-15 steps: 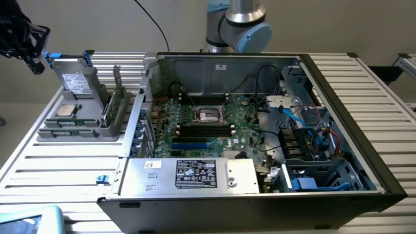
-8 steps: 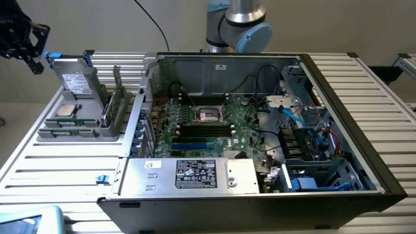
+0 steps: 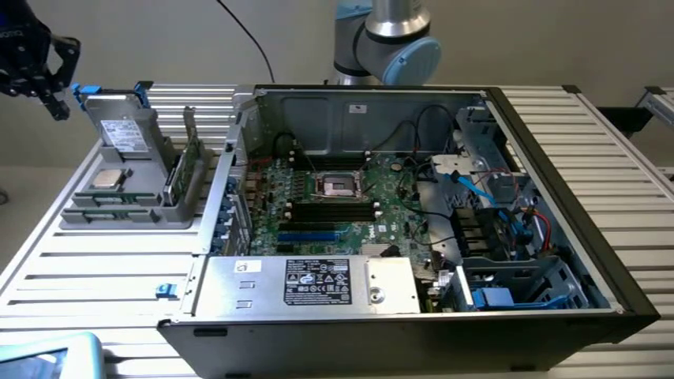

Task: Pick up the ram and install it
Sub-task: 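Pick up the ram and move it above insertion slot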

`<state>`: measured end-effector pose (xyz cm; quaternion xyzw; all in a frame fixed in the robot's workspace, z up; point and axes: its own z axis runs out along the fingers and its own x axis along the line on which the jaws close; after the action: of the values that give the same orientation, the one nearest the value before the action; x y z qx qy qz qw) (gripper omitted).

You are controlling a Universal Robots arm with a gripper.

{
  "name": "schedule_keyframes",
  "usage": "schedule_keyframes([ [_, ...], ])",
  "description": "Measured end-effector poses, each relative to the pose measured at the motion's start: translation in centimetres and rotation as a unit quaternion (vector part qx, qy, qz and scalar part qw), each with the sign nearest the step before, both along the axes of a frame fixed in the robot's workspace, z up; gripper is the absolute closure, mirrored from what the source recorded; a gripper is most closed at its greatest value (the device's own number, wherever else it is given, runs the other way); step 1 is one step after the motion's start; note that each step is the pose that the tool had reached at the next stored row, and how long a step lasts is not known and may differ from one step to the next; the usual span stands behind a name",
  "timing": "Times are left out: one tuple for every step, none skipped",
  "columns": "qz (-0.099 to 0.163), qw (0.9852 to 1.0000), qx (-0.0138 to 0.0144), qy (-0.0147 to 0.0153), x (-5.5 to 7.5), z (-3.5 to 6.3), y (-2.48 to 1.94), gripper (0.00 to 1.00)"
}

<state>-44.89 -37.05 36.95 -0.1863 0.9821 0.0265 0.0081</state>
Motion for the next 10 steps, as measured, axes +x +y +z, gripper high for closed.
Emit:
schedule_keyframes([
  [0.009,1.0000,0.0000,0.0000,0.00,0.00,0.00,0.89],
  [0.018,0.9998,0.0000,0.0000,0.00,0.00,0.00,0.89],
  [0.027,0.9996,-0.0001,0.0000,0.00,0.00,0.00,0.89],
  [0.035,0.9994,-0.0003,0.0000,0.00,0.00,0.00,0.89],
  [0.041,0.9992,-0.0015,0.0001,0.01,0.00,0.00,0.89],
  [0.047,0.9989,-0.0022,0.0001,0.01,0.00,-0.01,0.89],
  [0.053,0.9986,-0.0023,0.0001,0.00,0.00,-0.01,0.89],
  [0.062,0.9981,-0.0023,0.0000,0.00,0.00,-0.01,0.89],
  [0.071,0.9975,-0.0023,0.0000,0.00,0.00,0.00,0.89],
  [0.079,0.9968,-0.0022,0.0000,0.00,0.00,0.00,0.89],
])
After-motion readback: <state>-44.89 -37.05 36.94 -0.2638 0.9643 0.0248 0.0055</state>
